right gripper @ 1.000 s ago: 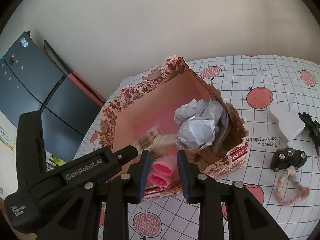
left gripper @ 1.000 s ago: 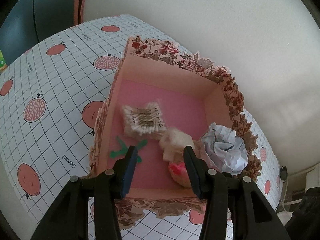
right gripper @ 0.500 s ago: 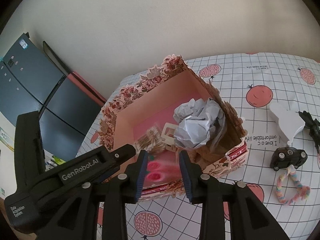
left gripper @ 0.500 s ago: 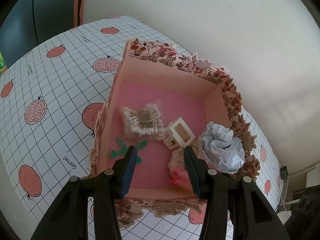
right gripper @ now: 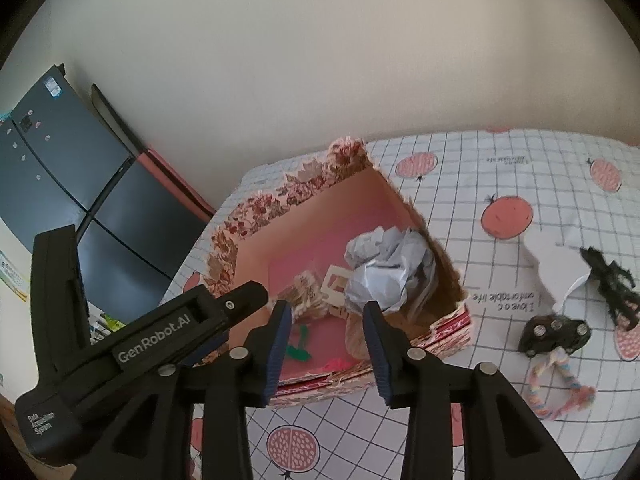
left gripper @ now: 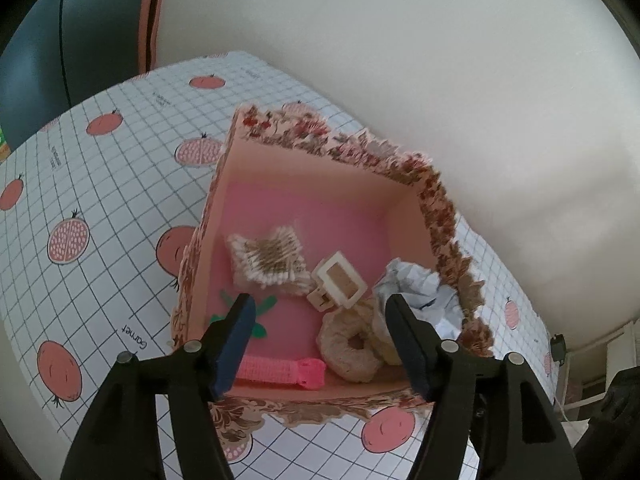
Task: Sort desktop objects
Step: 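Move both tools from the box toward the rope toy and black figure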
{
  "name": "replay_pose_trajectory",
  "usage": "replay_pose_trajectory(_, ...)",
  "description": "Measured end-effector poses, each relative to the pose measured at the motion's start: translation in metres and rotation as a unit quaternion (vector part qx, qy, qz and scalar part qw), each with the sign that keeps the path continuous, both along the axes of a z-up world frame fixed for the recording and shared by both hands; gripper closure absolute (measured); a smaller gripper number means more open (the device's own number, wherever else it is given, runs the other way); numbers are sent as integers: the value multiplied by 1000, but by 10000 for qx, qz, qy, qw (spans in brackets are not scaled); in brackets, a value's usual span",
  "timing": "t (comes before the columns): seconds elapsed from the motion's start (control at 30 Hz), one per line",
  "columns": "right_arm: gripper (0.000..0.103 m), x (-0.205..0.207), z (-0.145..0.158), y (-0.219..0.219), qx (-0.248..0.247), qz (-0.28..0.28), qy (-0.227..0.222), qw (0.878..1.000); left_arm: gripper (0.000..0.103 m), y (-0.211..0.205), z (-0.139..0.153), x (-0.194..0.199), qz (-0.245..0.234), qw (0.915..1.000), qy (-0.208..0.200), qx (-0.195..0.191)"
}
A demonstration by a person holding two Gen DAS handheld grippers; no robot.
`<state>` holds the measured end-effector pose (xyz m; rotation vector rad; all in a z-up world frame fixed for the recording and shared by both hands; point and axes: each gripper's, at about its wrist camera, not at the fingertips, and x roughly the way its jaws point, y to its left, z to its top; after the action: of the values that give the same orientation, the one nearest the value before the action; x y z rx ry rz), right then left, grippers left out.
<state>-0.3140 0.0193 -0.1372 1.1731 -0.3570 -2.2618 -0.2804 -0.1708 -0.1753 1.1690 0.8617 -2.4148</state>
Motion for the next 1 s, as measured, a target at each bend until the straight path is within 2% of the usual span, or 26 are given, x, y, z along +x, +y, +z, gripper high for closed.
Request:
replay_pose_trajectory(0.27,42,2,25,19,-90,-196,300,9993,27,7,21,3,-84,9990,351,-245)
replay_pose_trajectory(0.53,38,-3,34,35,77,-449,437,9980,23,25,35,0,-342,9966,624,-427)
replay_pose_trajectory(0.8,29,-7,37,67,302,-833,498,9948,22,44,37,-6,-554,9953,648,-453)
replay_pose_trajectory(1.0,29,-9,41,102,470,-1305,541,9889,22,62,39,-12,-791,9934,684,-463)
